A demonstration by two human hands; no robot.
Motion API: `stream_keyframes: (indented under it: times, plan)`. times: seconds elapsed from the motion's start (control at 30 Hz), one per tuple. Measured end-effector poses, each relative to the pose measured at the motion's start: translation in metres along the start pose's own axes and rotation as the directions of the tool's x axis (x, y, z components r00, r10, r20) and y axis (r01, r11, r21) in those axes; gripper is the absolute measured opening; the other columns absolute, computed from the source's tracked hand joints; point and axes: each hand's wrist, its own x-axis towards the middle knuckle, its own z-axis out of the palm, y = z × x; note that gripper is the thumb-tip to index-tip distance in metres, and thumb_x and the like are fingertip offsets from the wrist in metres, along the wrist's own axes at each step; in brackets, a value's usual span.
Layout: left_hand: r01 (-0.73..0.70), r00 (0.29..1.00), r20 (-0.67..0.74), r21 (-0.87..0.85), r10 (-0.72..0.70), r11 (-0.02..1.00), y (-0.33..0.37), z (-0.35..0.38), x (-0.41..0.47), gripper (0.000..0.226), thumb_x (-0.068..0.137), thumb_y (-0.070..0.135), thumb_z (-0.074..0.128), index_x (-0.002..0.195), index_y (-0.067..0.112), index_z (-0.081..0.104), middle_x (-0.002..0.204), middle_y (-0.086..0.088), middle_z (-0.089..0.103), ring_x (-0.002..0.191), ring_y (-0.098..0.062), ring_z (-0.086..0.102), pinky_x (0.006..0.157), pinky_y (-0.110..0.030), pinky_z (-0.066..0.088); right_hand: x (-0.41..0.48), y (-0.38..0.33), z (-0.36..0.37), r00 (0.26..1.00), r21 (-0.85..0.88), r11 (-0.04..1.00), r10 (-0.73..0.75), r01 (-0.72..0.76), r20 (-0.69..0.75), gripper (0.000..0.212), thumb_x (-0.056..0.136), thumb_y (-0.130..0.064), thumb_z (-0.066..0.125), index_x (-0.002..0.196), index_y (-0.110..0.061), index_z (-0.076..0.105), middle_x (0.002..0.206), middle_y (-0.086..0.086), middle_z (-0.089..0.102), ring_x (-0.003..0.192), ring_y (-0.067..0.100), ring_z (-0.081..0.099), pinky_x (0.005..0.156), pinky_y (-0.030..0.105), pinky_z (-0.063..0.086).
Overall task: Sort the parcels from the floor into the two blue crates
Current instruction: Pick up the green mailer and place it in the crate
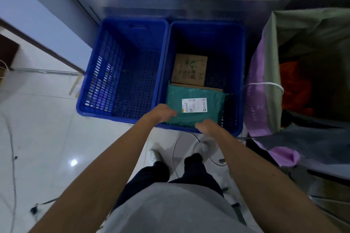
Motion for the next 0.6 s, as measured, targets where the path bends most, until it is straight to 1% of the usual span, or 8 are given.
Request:
stream_keyframes:
  times: [0.1, 0.2, 0.3, 0.37, 0.43, 0.47, 0.53, 0.6]
  plan:
    - [-0.009, 1.0, -0.027, -0.007, 0.009, 1.0, -0.016, -0.02, -0.011, 0.025, 0.093, 0.024, 0.065, 0.103, 0.001, 0.062, 0.097, -0.012, 0.064, 0.088, -0.024, 0.06, 0.08, -0.033, 0.049, -0.009, -0.021, 0.012, 1.0, -0.052, 0.999, -0.016, 0.016, -0.016, 0.028, 0.091, -0.022, 0.047, 0.067, -0.015, 0.034, 0.066, 0.004, 0.034, 0.058, 0.019, 0.03, 0.055, 0.032, 0.021]
    - [-0.034, 0.999, -0.031, -0.044, 0.033, 0.998, -0.039, -0.042, -0.014, 0.02, 0.094, 0.021, 0.064, 0.1, 0.001, 0.063, 0.093, -0.011, 0.065, 0.079, -0.021, 0.062, 0.074, -0.03, 0.051, -0.01, -0.042, 0.032, 0.998, -0.087, 0.996, -0.041, 0.036, -0.049, 0.03, 0.091, -0.02, 0.047, 0.062, -0.015, 0.037, 0.065, 0.005, 0.038, 0.056, 0.018, 0.031, 0.052, 0.031, 0.023]
    - [-0.077, 0.995, -0.074, -0.041, 0.073, 0.996, -0.067, -0.065, -0.018, 0.016, 0.093, 0.02, 0.061, 0.093, 0.005, 0.065, 0.092, -0.011, 0.066, 0.081, -0.023, 0.063, 0.084, -0.037, 0.055, -0.015, -0.064, 0.058, 0.996, -0.138, 0.989, -0.064, 0.054, -0.068, 0.03, 0.093, -0.019, 0.046, 0.064, -0.014, 0.044, 0.076, 0.013, 0.055, 0.066, 0.023, 0.044, 0.053, 0.029, 0.029]
    - [-0.108, 0.992, -0.076, -0.05, 0.104, 0.993, -0.091, -0.085, -0.022, 0.016, 0.093, 0.021, 0.059, 0.09, 0.006, 0.064, 0.091, -0.011, 0.066, 0.08, -0.023, 0.063, 0.083, -0.036, 0.055, -0.021, -0.085, 0.077, 0.992, -0.182, 0.979, -0.103, 0.088, -0.071, 0.027, 0.098, -0.017, 0.043, 0.075, -0.007, 0.053, 0.088, 0.016, 0.058, 0.078, 0.025, 0.048, 0.061, 0.03, 0.034]
    - [-0.11, 0.993, -0.05, -0.095, 0.106, 0.989, -0.125, -0.112, -0.025, 0.017, 0.093, 0.022, 0.062, 0.091, 0.005, 0.063, 0.091, -0.012, 0.067, 0.078, -0.022, 0.064, 0.074, -0.033, 0.053, -0.023, -0.11, 0.101, 0.985, -0.199, 0.974, -0.128, 0.104, -0.113, 0.026, 0.099, -0.024, 0.044, 0.093, -0.005, 0.061, 0.099, 0.015, 0.06, 0.087, 0.026, 0.051, 0.074, 0.03, 0.037]
    - [-0.1, 0.995, -0.041, -0.122, 0.095, 0.988, -0.143, -0.127, -0.026, 0.019, 0.092, 0.023, 0.064, 0.093, 0.004, 0.064, 0.092, -0.013, 0.068, 0.081, -0.023, 0.065, 0.073, -0.032, 0.051, -0.023, -0.123, 0.114, 0.981, -0.208, 0.973, -0.132, 0.1, -0.145, 0.03, 0.098, -0.03, 0.045, 0.096, -0.005, 0.061, 0.103, 0.015, 0.062, 0.088, 0.027, 0.053, 0.076, 0.03, 0.038]
    - [-0.093, 0.995, -0.056, -0.154, 0.086, 0.984, -0.177, -0.158, -0.029, 0.024, 0.09, 0.025, 0.065, 0.097, 0.002, 0.067, 0.097, -0.015, 0.072, 0.087, -0.026, 0.068, 0.074, -0.031, 0.049, -0.023, -0.153, 0.141, 0.977, -0.256, 0.96, -0.151, 0.108, -0.151, 0.035, 0.098, -0.038, 0.045, 0.095, -0.006, 0.059, 0.106, 0.015, 0.063, 0.088, 0.028, 0.056, 0.074, 0.032, 0.04]
    - [-0.094, 0.993, -0.085, -0.179, 0.08, 0.979, -0.209, -0.19, -0.033, 0.023, 0.09, 0.025, 0.064, 0.095, 0.003, 0.066, 0.094, -0.014, 0.072, 0.083, -0.024, 0.067, 0.069, -0.028, 0.047, -0.026, -0.185, 0.165, 0.971, -0.331, 0.932, -0.198, 0.145, -0.132, 0.035, 0.098, -0.041, 0.044, 0.09, -0.01, 0.057, 0.1, 0.012, 0.062, 0.087, 0.028, 0.057, 0.071, 0.033, 0.04]
